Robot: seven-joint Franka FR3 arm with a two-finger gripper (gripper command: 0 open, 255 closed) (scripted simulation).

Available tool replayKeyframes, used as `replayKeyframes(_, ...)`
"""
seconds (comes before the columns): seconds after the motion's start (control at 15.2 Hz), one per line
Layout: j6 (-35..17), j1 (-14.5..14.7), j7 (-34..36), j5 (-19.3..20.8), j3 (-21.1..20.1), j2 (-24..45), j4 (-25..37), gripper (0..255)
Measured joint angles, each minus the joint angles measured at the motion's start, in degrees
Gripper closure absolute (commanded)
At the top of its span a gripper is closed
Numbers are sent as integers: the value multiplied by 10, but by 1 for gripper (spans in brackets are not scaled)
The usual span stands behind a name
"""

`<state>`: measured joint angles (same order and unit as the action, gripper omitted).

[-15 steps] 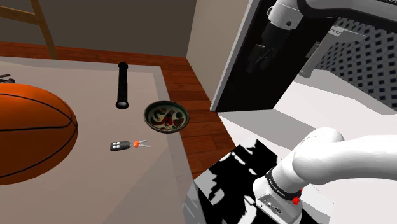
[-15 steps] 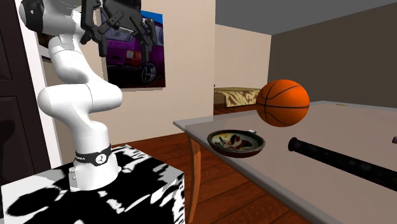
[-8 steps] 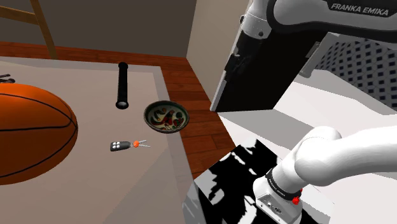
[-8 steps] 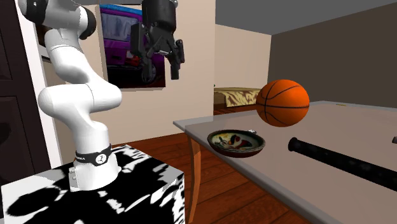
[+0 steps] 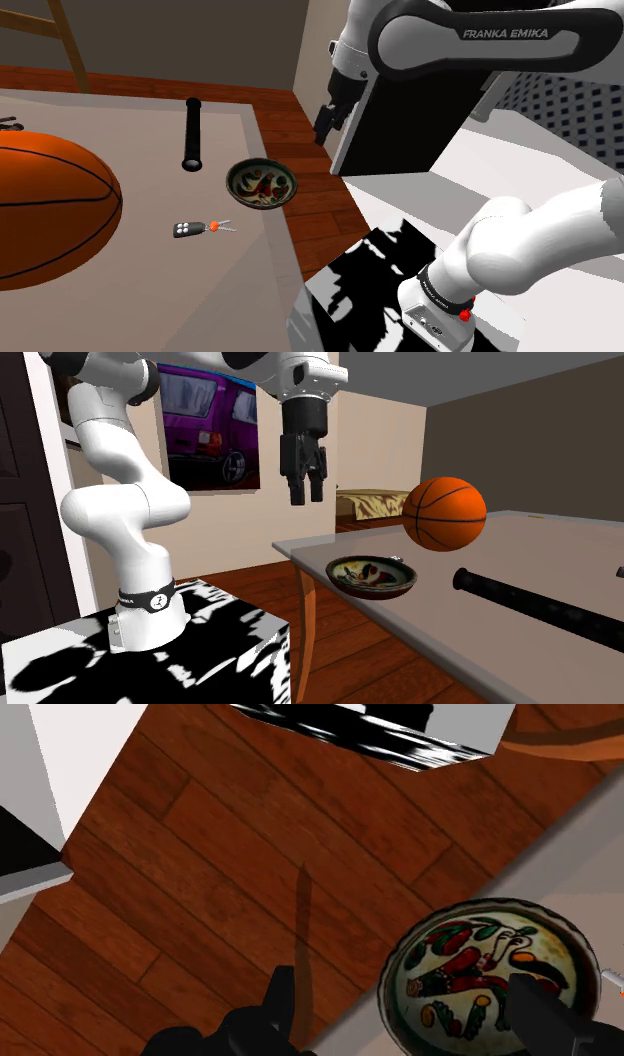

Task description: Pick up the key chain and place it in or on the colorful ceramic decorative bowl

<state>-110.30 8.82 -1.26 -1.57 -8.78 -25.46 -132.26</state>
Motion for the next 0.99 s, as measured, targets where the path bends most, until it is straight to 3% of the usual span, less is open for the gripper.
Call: replayKeyframes(0.99,-136,75,-6,23,-97,220,88,0)
